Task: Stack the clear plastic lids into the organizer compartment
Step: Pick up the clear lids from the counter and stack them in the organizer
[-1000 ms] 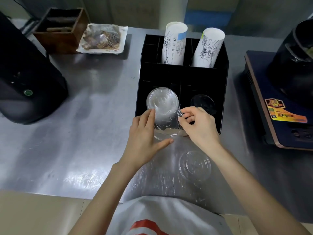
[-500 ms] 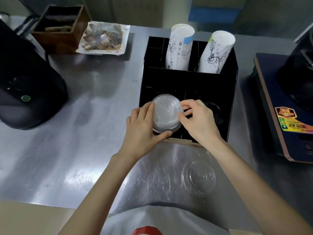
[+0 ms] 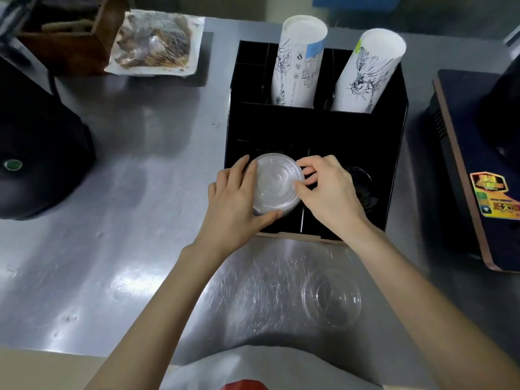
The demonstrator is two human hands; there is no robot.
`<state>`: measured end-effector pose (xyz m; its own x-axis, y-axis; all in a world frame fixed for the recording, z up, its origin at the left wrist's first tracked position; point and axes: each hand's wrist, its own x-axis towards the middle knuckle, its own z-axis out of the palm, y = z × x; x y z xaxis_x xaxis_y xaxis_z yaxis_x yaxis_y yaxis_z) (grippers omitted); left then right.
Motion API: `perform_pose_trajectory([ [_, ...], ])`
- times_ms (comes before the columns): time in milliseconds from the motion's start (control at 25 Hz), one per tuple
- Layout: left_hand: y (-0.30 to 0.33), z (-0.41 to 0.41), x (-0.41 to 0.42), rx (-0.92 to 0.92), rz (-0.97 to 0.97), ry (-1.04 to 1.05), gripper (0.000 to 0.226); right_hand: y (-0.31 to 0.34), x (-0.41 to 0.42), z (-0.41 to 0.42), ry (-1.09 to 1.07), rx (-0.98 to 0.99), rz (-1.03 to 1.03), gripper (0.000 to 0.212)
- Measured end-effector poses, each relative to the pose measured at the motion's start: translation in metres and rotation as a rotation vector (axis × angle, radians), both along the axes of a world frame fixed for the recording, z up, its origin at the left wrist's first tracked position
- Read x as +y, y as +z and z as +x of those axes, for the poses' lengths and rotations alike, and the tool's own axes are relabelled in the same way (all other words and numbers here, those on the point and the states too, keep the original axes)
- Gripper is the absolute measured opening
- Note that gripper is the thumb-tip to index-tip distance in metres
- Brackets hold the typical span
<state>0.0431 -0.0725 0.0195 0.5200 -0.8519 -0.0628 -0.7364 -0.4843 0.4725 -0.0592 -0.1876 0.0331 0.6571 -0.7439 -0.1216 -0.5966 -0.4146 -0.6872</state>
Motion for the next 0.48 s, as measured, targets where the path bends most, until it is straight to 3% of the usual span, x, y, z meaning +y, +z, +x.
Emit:
perform_pose_trajectory([
  [200, -0.0005, 0.0004, 0.0034, 0.028, -0.045, 0.01, 0.091, -0.0023, 0.0015, 0.0006, 0.005, -0.007, -0.035, 0.041],
  [480, 0.0004, -0.0031, 0.0044, 0.064, -0.087, 0.044, 0.08, -0.0045, 0.0051, 0.0002, 0.089, -0.008, -0.085, 0.038],
])
